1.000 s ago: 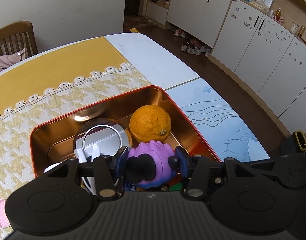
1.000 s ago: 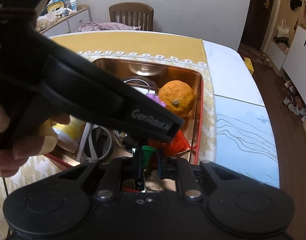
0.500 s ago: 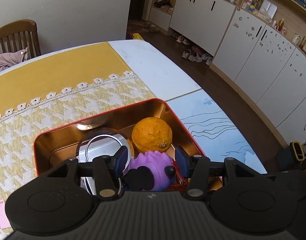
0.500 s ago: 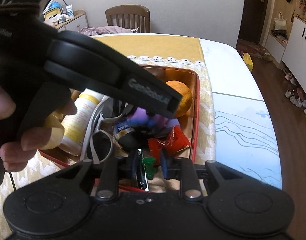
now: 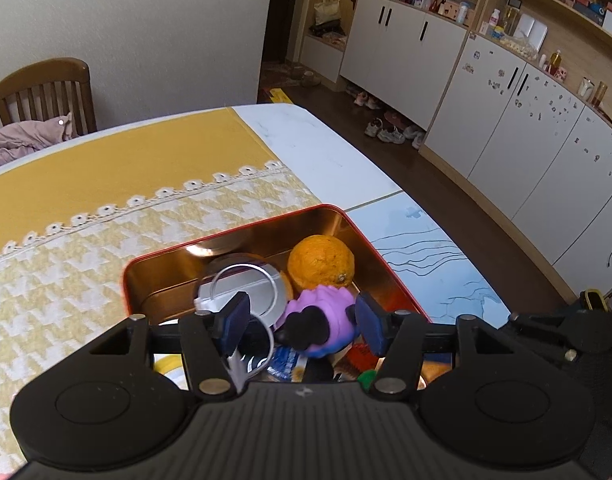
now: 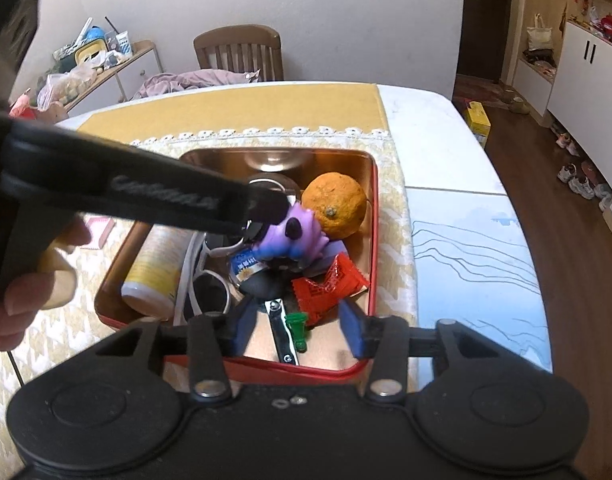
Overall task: Organize rigid objects
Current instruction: 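Release the plush toy into the red box with the left tool while the right tool releases the green piece, then move both open tools back over the pink stick and pink tray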
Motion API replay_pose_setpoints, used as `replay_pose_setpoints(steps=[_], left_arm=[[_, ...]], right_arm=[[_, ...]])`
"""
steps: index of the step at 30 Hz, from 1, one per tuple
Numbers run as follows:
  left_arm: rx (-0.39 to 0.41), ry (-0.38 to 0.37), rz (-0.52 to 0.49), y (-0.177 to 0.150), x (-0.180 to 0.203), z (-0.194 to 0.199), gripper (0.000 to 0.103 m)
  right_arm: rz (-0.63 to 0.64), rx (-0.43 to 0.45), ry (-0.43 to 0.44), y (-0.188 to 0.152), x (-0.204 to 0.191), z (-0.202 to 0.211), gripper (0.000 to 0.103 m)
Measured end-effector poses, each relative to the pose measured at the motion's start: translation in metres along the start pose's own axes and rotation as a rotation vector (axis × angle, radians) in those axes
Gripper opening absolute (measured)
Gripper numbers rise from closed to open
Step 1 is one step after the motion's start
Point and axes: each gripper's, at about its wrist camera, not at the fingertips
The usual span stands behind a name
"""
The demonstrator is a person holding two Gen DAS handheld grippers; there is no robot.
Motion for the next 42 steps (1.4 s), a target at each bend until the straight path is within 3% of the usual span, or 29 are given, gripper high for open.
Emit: replay_pose_setpoints(steps=[5,19,21,29,35,42], left_arm=[[0.031,-0.008,-0.003,-0.009,-0.010,0.023,0.066],[0.104,0.019,-0.019,-0.041,-0.047,0.081,0.066],[0.117,0.025,-0.021,-0.046,-0.053,0.090,0.072],[0.147,0.038,-0.042,-0.066,-0.077,0.122,0.077],[0.163,0.059,-0.070,-0.089,-0.097,0.143,0.083],[0.168,0.076,-0.062,-0.116,-0.125,0.161,0.084]], right_arm=[[-0.019,0.023,-0.006,0.000,-0.004,0.010,0.056],[-0.082,0.066,-0.027,0.000,-0.037,0.033,0.078],[-0.092,0.075,-0.034,-0.001,-0.045,0.036,0.083],[-0.105,0.116,-0.026,-0.001,-0.077,0.047,0.098],[-0.093,0.129,-0.042,-0.003,-0.104,0.049,0.103],[-0.108,0.131,-0.019,-0.005,-0.129,0.046,0.103]])
Point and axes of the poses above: each gripper's, at about its wrist camera, not at the fingertips, and z roughly against the way its jaws point, x to its right, y to its top, and after that the axes turned 4 degrees about -x, right-handed
